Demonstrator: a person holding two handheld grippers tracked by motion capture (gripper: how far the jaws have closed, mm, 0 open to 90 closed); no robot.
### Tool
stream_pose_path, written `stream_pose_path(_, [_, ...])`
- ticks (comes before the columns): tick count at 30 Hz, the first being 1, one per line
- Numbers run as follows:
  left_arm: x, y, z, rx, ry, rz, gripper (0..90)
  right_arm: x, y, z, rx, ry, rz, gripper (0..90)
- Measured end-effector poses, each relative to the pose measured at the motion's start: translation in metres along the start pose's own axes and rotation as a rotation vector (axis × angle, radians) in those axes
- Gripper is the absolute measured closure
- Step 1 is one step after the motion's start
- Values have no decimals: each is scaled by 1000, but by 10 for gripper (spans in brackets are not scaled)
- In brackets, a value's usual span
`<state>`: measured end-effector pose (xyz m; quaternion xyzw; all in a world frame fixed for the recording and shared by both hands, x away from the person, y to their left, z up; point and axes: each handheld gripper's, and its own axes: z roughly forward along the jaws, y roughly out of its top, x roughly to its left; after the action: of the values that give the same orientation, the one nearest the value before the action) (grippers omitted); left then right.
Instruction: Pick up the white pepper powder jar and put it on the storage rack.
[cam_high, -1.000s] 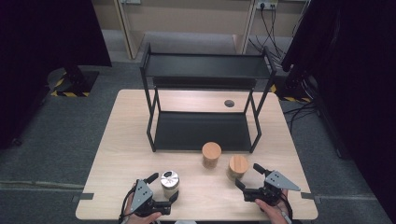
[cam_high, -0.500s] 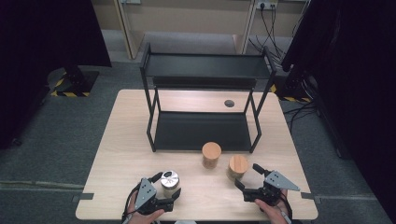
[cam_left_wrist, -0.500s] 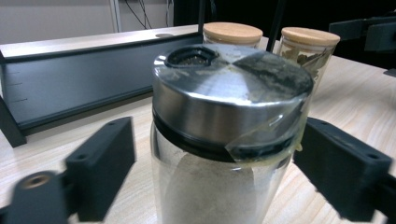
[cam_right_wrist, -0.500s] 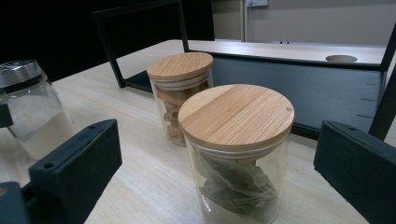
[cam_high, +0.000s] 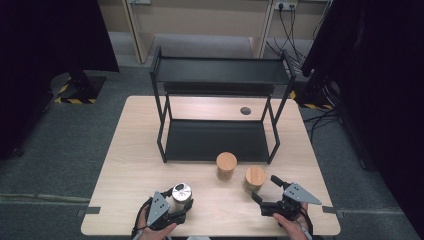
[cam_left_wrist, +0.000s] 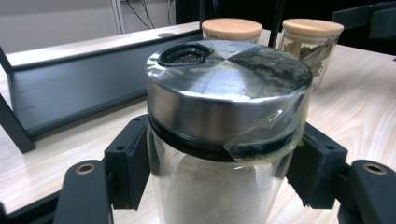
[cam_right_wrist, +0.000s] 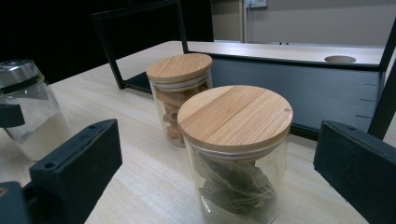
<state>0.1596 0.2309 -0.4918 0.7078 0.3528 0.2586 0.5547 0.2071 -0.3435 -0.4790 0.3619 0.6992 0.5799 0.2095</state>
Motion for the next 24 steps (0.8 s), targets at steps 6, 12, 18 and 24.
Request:
stream_pose_path(6, [0,5,1,-6,-2,-35,308,0,0,0,-1,-4,4,13])
stream_pose_path(12, [1,9,4,-2,-2,-44,308,-1,-1,0,-5,-7,14,14])
stream_pose_path(18, [6,17,9,1,8,-60,308,-2,-1,0,-8,-8,22,14])
stream_pose_path(24, [11,29,17,4,26,-50,308,-2,0,0,-8,-7,22,14])
